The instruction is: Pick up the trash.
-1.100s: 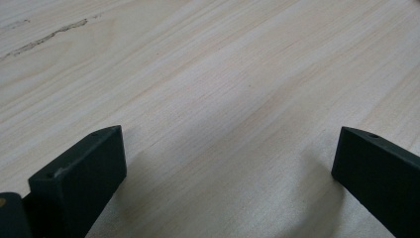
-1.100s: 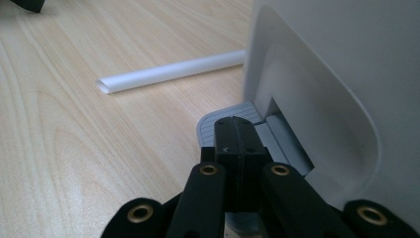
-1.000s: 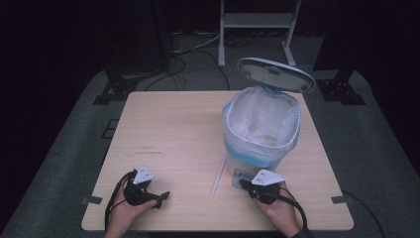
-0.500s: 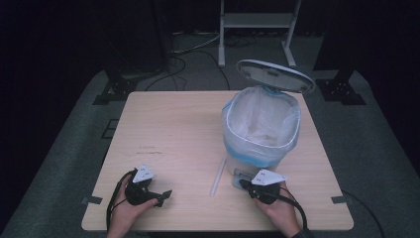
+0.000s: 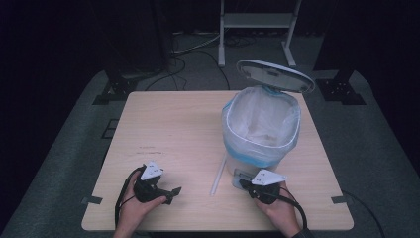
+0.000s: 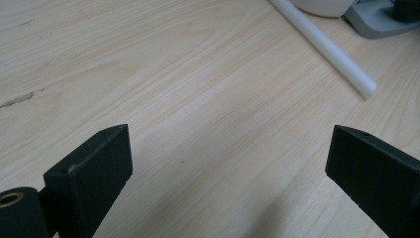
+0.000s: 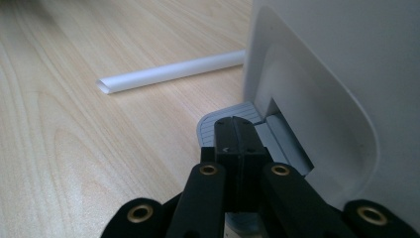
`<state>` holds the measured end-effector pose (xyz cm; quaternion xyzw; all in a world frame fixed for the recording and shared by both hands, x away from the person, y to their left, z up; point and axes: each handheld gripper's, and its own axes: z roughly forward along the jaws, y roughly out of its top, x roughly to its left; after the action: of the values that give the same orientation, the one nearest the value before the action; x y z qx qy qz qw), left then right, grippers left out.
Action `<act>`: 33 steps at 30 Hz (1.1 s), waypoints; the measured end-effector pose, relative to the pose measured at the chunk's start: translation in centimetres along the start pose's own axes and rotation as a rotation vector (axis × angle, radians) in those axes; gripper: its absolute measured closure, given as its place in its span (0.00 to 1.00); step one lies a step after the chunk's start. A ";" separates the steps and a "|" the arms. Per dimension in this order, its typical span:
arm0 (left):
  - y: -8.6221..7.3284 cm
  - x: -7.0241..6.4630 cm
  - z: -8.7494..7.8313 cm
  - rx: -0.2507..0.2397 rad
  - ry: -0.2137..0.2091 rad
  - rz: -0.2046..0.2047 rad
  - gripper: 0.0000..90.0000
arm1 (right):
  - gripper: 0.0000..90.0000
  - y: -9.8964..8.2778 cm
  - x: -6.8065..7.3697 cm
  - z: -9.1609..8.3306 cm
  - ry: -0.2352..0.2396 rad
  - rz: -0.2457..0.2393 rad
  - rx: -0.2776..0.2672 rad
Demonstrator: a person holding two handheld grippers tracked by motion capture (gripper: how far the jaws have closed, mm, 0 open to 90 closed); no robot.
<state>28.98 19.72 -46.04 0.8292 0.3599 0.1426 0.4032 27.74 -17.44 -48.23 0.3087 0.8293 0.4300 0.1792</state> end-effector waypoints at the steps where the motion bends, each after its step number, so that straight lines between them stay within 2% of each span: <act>1: 0.1 -0.1 0.1 -0.002 -0.006 -0.002 0.04 | 1.00 0.0 0.0 0.0 0.000 0.000 -0.001; 21: 2.7 -2.9 2.9 -0.025 -0.053 0.016 0.04 | 1.00 0.0 0.0 0.0 0.002 0.000 -0.001; 25: 3.2 -3.5 3.6 -0.029 -0.045 0.014 0.04 | 1.00 0.0 -0.1 0.0 0.008 0.006 -0.001; 33: 4.4 -4.6 5.4 -0.028 -0.031 0.036 0.04 | 1.00 0.0 -0.1 0.0 0.008 0.006 -0.001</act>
<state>30.76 11.54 -45.81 0.8319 0.3368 0.1420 0.4176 27.80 -17.50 -48.23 0.3096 0.8288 0.4320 0.1746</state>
